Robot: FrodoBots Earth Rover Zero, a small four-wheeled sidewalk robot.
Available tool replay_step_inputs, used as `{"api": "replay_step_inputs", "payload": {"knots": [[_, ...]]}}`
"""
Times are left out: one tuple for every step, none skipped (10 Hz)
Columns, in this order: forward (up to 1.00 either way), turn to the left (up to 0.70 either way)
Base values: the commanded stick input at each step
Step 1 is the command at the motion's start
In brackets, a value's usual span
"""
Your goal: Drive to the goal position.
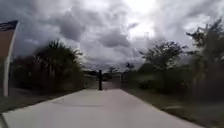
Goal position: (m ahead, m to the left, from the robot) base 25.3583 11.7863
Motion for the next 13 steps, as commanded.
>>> {"api": "replay_step_inputs", "payload": {"knots": [[0.85,0.0],[0.85,0.0],[0.85,0.0],[0.85,0.0],[0.85,0.0],[0.85,0.0],[0.85,0.0],[0.85,0.0],[0.85,0.0],[0.85,0.0],[0.85,0.0],[0.85,0.0],[0.85,0.0]]}}
